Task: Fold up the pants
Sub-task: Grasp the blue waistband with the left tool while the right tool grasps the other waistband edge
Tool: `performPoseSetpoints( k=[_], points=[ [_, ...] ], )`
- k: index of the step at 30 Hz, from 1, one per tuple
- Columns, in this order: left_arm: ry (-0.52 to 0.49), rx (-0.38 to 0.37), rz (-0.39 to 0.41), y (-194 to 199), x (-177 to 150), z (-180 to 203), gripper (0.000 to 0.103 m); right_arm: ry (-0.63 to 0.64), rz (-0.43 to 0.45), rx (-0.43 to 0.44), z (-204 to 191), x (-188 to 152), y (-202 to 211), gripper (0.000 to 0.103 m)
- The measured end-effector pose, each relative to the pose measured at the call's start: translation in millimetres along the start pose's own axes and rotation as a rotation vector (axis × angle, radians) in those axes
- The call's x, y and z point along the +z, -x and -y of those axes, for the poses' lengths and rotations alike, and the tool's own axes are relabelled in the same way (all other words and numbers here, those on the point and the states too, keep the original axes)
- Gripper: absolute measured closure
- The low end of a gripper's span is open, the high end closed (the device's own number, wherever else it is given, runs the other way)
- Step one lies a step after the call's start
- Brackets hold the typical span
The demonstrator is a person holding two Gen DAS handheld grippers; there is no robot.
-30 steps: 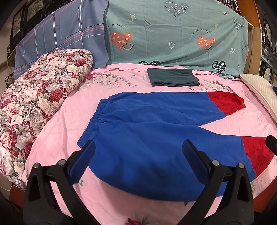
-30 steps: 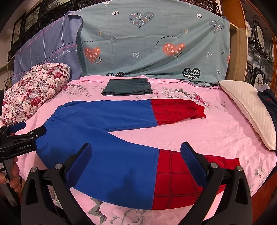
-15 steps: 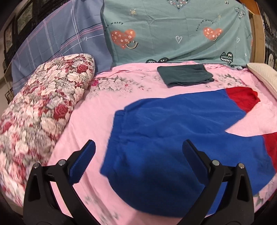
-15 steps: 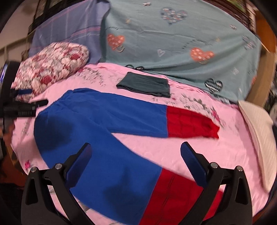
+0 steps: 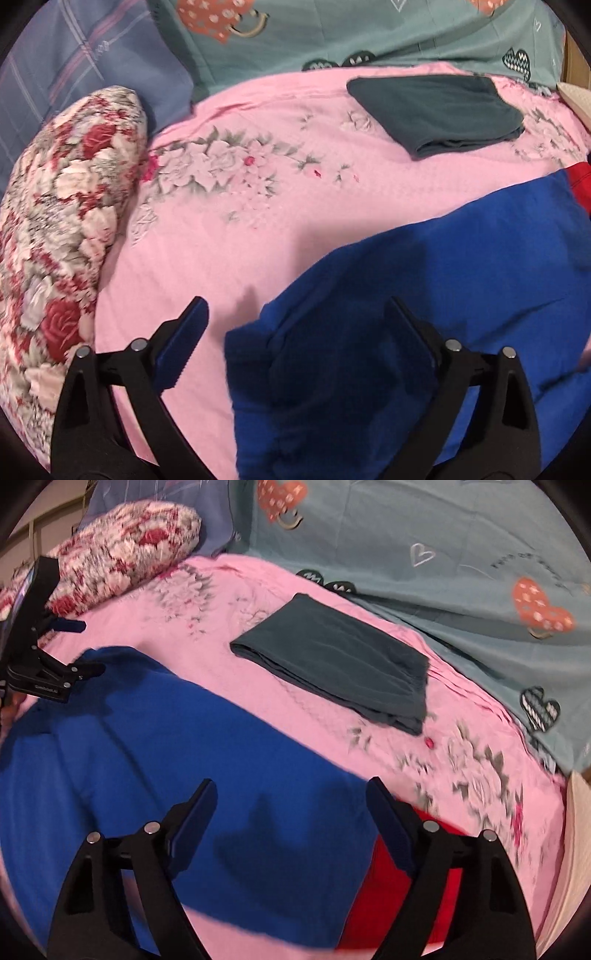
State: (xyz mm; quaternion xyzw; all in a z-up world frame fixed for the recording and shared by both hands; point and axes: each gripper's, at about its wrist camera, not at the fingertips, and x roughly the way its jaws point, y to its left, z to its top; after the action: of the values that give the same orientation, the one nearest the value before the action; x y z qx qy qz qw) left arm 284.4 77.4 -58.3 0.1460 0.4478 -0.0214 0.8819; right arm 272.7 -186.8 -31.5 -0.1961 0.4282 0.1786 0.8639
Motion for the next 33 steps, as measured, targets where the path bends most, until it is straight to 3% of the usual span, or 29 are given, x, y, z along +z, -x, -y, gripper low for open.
performPoseSetpoints(
  k=[2,5,7,8,9,10,11,13,15,25,29,33],
  points=[
    [-0.007,-0.024,-0.036,-17,5,1,0.022,0.02,-0.026,0.027,3,11,-21,0.021],
    [-0.001,-0.086,-0.062,-31,3,1,0.034,0.043,-0.089,0.062,5,20,-53,0.034],
    [-0.003,-0.112,-0.056,-32,1,0,0.036,0.045,-0.137,0.08,5,21,-71,0.048],
    [-0.007,-0.113,-0.056,-33,0,0,0.043,0.024,-0.135,0.117,9,22,-72,0.051],
    [-0.009,-0.114,-0.055,-33,-1,-1,0.047,0.001,-0.145,0.188,14,22,-71,0.072],
    [-0.009,-0.101,-0.051,-32,-1,-2,0.061,-0.009,-0.148,0.19,17,23,-69,0.088],
    [-0.009,-0.091,-0.052,-32,-1,-4,0.066,-0.012,-0.153,0.192,19,22,-67,0.092],
    [0.007,-0.09,-0.055,-29,0,-12,0.089,-0.008,-0.146,0.197,20,21,-58,0.1],
    [0.03,-0.129,-0.061,-26,3,-20,0.092,-0.003,-0.118,0.194,20,19,-45,0.1],
    [0.026,-0.112,0.06,39,0,-23,0.093,0.021,0.061,0.175,6,9,46,0.102],
    [0.012,-0.121,0.13,90,-29,-24,0.093,0.071,0.159,0.229,-22,-25,115,0.102],
    [-0.006,-0.138,0.165,134,-82,-20,0.093,0.111,0.175,0.31,-62,-76,160,0.102]
  ],
)
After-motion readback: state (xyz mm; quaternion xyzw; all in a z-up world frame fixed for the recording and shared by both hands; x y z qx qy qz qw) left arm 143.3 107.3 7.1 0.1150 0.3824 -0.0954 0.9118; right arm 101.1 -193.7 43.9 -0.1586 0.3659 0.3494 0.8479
